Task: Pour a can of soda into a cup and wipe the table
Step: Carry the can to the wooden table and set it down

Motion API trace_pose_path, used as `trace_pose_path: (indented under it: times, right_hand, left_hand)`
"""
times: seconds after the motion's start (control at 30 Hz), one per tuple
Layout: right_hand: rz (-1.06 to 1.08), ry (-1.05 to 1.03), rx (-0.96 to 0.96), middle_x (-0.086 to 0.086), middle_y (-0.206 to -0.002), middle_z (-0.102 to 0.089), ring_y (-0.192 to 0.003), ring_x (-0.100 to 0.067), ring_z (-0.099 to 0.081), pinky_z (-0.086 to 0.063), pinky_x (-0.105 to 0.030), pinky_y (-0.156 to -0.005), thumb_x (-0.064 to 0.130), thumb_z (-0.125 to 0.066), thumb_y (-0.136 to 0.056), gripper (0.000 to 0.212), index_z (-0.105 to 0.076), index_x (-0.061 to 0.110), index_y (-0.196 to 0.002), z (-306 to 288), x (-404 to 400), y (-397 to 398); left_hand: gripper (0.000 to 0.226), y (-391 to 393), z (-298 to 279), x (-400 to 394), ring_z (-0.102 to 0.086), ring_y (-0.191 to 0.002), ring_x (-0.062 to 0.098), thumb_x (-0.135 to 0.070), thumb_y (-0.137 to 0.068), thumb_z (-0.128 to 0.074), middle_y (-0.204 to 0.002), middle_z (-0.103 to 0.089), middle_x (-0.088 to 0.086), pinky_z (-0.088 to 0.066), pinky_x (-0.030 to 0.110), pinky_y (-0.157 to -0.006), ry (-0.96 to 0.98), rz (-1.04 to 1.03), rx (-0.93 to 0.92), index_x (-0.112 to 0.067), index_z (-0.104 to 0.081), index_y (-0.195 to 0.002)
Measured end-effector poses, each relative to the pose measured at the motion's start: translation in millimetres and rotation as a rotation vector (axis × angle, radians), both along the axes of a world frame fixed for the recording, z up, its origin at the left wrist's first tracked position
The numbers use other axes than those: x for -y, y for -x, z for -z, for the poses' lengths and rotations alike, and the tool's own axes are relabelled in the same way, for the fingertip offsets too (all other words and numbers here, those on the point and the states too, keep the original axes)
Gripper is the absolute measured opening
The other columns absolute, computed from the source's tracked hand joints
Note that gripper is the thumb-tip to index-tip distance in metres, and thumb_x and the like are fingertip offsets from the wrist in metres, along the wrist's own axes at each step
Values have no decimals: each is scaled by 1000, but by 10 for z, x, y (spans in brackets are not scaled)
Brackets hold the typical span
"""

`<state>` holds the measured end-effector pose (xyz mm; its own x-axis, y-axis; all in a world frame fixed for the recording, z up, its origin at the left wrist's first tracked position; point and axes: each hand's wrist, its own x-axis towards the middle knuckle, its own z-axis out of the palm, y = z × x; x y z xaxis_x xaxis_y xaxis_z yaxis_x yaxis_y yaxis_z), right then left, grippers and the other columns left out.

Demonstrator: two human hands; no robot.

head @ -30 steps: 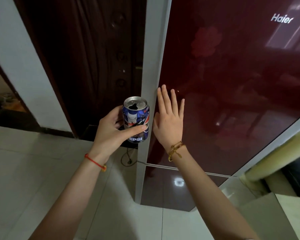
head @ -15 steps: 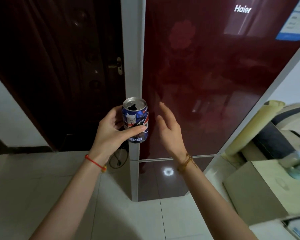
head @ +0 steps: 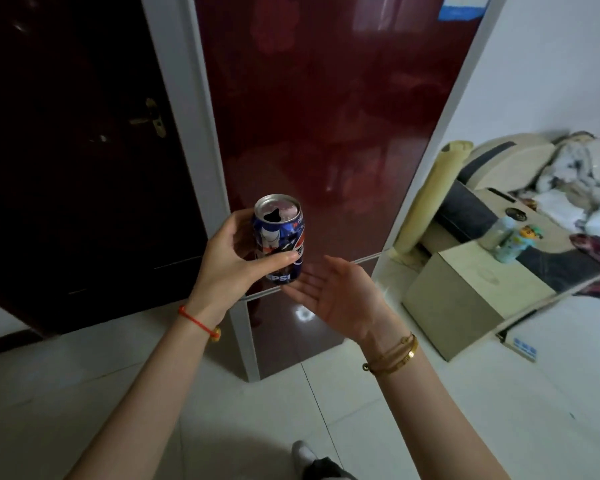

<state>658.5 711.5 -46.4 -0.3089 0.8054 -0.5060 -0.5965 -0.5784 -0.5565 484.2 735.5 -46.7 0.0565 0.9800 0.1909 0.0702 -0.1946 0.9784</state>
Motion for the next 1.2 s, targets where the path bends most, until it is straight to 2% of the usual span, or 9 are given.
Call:
trace_pose_path:
  times: [0.07, 0.17, 0.33, 0.47, 0.6, 0.7, 0.9, 1.07, 1.2]
  right_hand:
    - [68, 15, -7, -30, -136, -54, -120, -39, -58, -55, -40, -87, 26, -35, -104, 51, -42, -10, -140, 34, 130, -91]
    - [172, 27, -13, -30, -130, -59, -118, -39, -61, -55, -40, -88, 24, -35, -104, 49, -44, -11, -137, 78, 338, -256]
    - [324, 17, -40, -27, -116, -68, -106, -36, -68, -57, -39, -88, 24, -33, -103, 45, -53, -10, -125, 132, 722, -593]
    - [447, 18, -30, -30, -122, -64, -109, -38, -65, -53, -41, -91, 25, -31, -104, 47, -53, -11, -124, 133, 1040, -854]
    - [559, 7, -52, -30, -125, -62, -112, -38, -62, -51, -41, -96, 23, -30, -104, 47, -54, -12, -123, 132, 1364, -1129]
    - [632, -7, -71, -29, -125, -63, -111, -37, -63, -51, -41, -95, 23, -30, -104, 47, -55, -11, -123, 141, 1644, -1351]
    - [773, -7, -72, -27, -115, -69, -106, -36, -67, -54, -40, -93, 24, -29, -104, 45, -58, -10, -115, 209, 2307, -1848]
    - [889, 17, -58, -26, -113, -70, -101, -34, -70, -58, -38, -89, 24, -30, -104, 45, -57, -10, -116, 239, 3012, -2312]
    - [982, 42, -39, -30, -125, -63, -116, -37, -63, -54, -42, -96, 23, -30, -104, 47, -54, -12, -124, 217, 3622, -2678]
  left_hand:
    - [71, -103, 15, 20, -68, -106, 8, -32, -53, -94, -114, -71, -9, -53, 17, -84, 3, 56, -8, -29, -62, -117]
    - [67, -302, 39, 59, -68, -107, 10, -35, -53, -94, -114, -71, -8, -54, 24, -87, -1, 138, -39, -33, -63, -112]
    - [73, -724, 50, 181, -68, -108, 10, -35, -52, -93, -114, -71, -7, -55, 26, -89, 15, 291, -40, -25, -61, -117]
    - [68, -1093, 53, 323, -67, -108, 8, -17, -59, -93, -115, -71, -6, -54, 23, -87, 20, 428, -36, -22, -60, -118]
    - [64, -1501, 49, 504, -67, -109, 10, -12, -61, -92, -115, -70, -5, -55, 24, -89, -13, 539, -51, -25, -61, -116]
    - [66, -1826, 70, 669, -66, -110, 13, -9, -62, -91, -117, -70, -1, -55, 26, -91, -26, 616, -38, -15, -60, -120]
    - [74, -2517, 145, 1124, -65, -113, 14, -23, -58, -93, -120, -69, 0, -53, 29, -95, 3, 777, -42, -17, -59, -123]
    - [70, -3141, 210, 1714, -66, -111, 12, -37, -53, -92, -116, -70, -5, -54, 28, -92, 27, 878, -53, -33, -60, -116]
    - [72, -3647, 234, 2243, -66, -111, 11, -37, -54, -92, -115, -70, -3, -53, 28, -94, 40, 965, -53, -27, -59, -117]
